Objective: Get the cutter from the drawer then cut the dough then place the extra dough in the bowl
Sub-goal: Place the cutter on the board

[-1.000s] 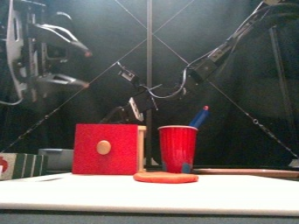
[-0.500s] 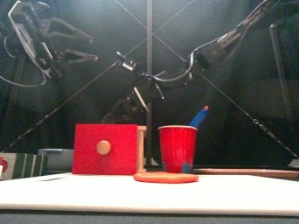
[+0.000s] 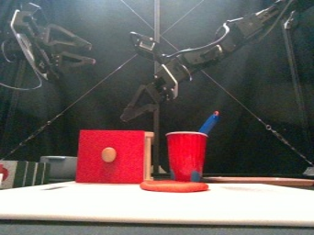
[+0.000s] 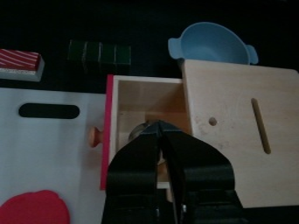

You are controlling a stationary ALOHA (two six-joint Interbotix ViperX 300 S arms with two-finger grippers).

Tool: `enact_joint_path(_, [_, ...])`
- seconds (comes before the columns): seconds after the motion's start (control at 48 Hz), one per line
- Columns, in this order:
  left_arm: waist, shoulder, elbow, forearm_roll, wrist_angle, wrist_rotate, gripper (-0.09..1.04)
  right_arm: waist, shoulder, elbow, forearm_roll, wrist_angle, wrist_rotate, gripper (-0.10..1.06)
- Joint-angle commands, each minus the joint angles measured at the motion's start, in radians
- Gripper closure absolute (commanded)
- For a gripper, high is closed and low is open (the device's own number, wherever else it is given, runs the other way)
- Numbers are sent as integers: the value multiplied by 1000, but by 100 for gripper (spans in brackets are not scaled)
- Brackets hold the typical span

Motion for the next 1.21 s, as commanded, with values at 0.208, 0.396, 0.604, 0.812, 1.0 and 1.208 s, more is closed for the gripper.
enact_joint_path(0.208, [14,0,-14,-9,-29,2,11,-8,-11,-15,21,-3,-2,34])
enact_joint_path(0.396, [14,0,-12,-9,-28,2,11,-9,20,-17,25,6,0,33])
enact_joint_path(0.604, [17,0,-3,-9,-29,-2,11,-17,44,-29,21,8,-2,33])
enact_joint_path(0.812, [25,0,0,-48,-29,-2,11,-25,55,-37,21,8,-2,32])
enact_joint_path(1.0, [25,0,6,-55,-29,-2,11,-28,64,-41,25,14,-2,32])
enact_joint_path(1.208, [28,0,9,-57,-29,-3,11,-21,71,-44,28,26,0,32])
